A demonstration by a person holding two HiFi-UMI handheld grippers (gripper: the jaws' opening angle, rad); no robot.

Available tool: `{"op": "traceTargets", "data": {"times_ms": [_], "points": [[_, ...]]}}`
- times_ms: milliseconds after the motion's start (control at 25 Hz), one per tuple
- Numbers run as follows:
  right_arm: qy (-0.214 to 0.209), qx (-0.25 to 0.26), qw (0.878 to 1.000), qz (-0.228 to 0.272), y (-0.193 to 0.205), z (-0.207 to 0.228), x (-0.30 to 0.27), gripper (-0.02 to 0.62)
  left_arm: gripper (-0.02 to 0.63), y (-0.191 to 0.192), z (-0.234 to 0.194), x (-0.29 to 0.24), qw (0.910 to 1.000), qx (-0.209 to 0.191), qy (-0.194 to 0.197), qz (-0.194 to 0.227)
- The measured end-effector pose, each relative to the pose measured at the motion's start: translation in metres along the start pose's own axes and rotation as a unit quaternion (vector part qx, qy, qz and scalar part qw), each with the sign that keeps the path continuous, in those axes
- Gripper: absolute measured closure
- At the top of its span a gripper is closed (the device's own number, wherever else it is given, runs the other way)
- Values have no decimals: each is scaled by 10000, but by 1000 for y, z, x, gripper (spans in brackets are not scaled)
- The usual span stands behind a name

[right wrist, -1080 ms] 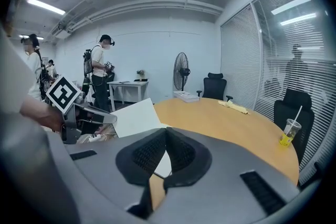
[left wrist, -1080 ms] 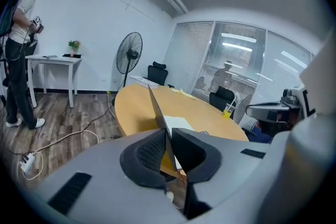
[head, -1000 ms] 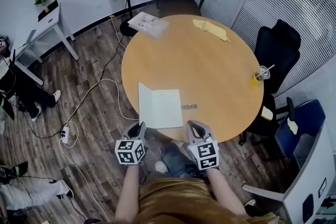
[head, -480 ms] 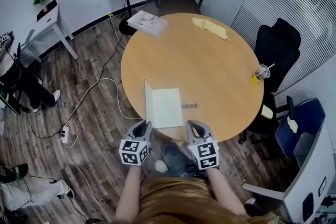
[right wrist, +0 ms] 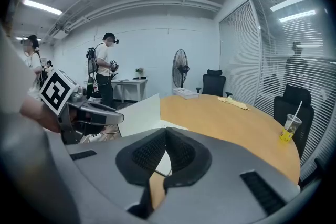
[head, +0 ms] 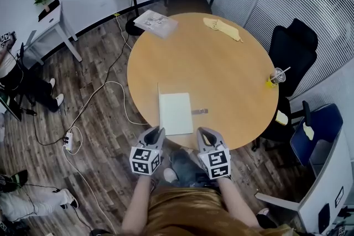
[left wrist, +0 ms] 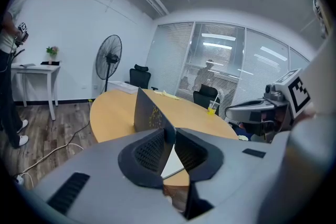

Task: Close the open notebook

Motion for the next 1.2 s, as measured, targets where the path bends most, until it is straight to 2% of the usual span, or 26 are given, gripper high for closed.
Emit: {"op": "traceTargets", "data": {"times_ms": [520,1000,1200], "points": [[140,-31,9999,-9,3,12,4,583,509,4,22,-18,9983,-343,428,-222],[163,-103,9997,-117,13,25,3,583,494,9,42,-35,9958,-525,613,-437],[236,-140,9995,-173,18,36,4,583,491,13,48,-44,9913,-939,685,-619]]}}
Point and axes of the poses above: the fingertips, and each gripper's own axes: x backward along the fingers, z to its right, y out of its underside, the point moved 4 cm from there along x, backward along the fingers, and after that the axes turned 8 degrees about z, right-handed, at the moved point
